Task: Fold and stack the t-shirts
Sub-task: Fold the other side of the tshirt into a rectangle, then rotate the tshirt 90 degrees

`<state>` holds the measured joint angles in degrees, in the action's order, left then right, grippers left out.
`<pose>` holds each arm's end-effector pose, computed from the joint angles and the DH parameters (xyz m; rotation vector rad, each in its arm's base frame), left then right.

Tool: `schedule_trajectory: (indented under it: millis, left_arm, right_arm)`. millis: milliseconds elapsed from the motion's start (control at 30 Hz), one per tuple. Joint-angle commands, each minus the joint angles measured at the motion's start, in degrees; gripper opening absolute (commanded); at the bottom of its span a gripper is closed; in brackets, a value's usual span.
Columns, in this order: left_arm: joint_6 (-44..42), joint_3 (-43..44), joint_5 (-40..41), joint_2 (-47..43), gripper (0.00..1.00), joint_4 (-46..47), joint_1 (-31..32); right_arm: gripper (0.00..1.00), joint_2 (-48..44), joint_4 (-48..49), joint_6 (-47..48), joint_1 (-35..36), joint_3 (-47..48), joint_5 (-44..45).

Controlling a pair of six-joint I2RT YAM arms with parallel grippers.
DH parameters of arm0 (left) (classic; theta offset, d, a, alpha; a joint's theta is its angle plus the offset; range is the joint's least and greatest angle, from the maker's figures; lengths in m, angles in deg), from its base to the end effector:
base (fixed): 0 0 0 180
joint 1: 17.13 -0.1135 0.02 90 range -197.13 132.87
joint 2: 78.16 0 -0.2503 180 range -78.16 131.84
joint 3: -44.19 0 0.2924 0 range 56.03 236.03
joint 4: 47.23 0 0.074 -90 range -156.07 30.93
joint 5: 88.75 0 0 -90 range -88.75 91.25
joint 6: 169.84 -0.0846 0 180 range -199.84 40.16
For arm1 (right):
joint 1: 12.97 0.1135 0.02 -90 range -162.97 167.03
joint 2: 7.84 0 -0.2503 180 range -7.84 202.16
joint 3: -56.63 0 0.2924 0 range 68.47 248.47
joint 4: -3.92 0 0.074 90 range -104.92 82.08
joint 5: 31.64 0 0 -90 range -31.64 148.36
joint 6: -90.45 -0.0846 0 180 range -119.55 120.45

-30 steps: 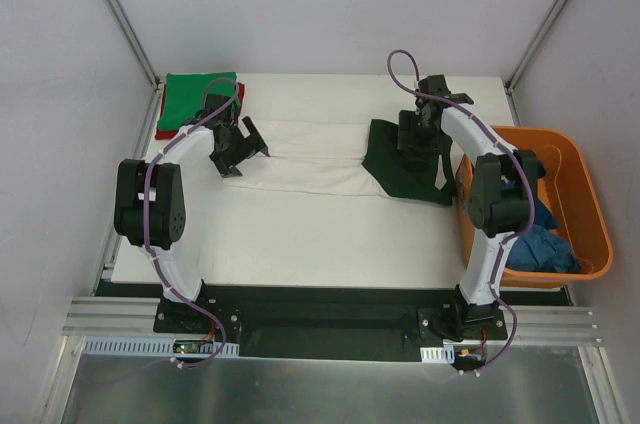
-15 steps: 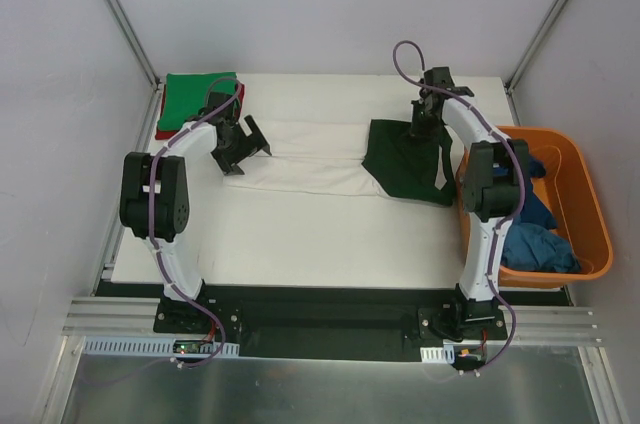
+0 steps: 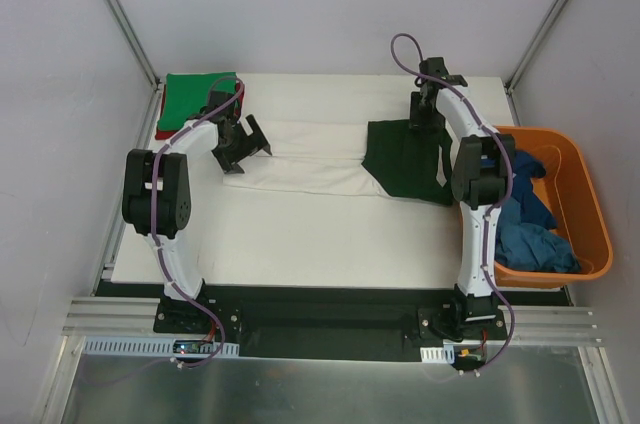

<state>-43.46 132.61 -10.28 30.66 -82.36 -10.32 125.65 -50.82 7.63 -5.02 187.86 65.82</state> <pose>0.4583 -0.0718 0.1191 -0.5853 2.5370 -0.5414 0.5665 0.0680 0.1511 -0.2881 2.5447 -0.1618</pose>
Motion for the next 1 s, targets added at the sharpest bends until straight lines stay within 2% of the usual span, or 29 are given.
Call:
schedule_trajectory:
  millis: [0,100,167,200,267,300,367,500,600,800,933,967]
  left_arm:
    - [-2.1,3.3,-0.2,-1.5,0.99,-0.4,0.4]
    - [-2.6,4.8,-0.8,-1.9,0.99,-0.4,0.6]
    - [-2.8,5.7,-0.7,-2.4,0.99,-0.4,0.9]
    - [-3.2,6.0,-0.9,-2.5,0.99,-0.4,1.1]
    - [-3.7,7.9,-1.4,-1.8,0.99,-0.4,1.6]
    - [-4.1,8.8,-1.8,-1.2,0.99,-0.4,1.7]
    - [-4.4,11.6,-3.3,1.0,0.99,-0.4,1.7]
    - [-6.0,16.2,-4.6,5.5,0.99,-0.4,1.9]
    - [-7.2,18.6,-5.3,9.5,0.99,-0.4,2.0]
    - [-5.8,13.6,-4.2,10.7,0.99,-0.4,2.5]
    - [-5.2,5.1,-2.0,5.9,0.99,-0.2,3.2]
    - [-4.9,0.6,-1.7,4.6,0.99,-0.1,3.5]
  right_arm:
    - [0.52,-2.8,-4.0,-0.5,-0.3,2.8,7.7]
    - [0.59,-5.9,-4.7,-0.5,-0.1,3.1,6.1]
    - [0.68,-9.5,-5.1,-0.4,0.3,1.6,3.9]
    - [0.71,-10.8,-4.8,-0.5,0.6,0.3,0.1]
    - [0.96,-15.4,-3.3,-1.3,1.8,-5.0,-4.6]
    - [0.97,-18.3,-2.7,-1.7,2.3,-7.0,-9.2]
    - [0.97,-21.1,-1.3,-3.9,4.2,-13.4,-9.9]
    - [0.97,-27.0,3.1,-14.2,6.8,-26.2,-13.9]
    - [0.97,-26.3,5.5,-20.1,7.3,-32.0,-14.9]
    - [0.97,-17.3,3.6,-23.4,6.2,-29.0,-12.9]
    - [0.97,-9.9,1.1,-23.0,3.9,-18.7,-13.8]
    - [0.97,-8.4,0.6,-22.3,3.7,-16.4,-14.6]
